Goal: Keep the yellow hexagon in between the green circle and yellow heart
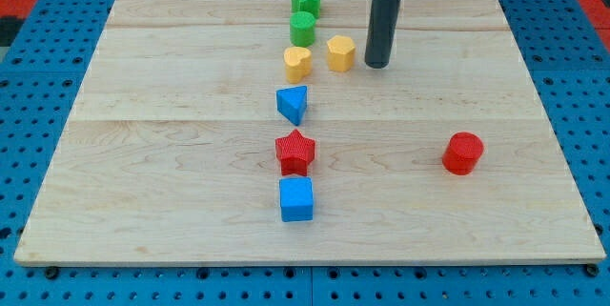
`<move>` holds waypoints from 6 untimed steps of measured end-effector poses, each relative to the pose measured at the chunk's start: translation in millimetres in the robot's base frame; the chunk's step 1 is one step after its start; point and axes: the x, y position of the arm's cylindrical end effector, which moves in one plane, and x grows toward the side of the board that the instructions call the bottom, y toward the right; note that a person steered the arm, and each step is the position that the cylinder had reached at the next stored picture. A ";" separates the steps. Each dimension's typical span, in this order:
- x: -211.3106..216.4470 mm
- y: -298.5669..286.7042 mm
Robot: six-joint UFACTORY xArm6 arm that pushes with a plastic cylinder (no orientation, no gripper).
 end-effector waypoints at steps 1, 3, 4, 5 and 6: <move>-4.1 -27.7; -26.0 -60.2; -26.2 -83.6; -18.1 -59.6; 17.3 -24.4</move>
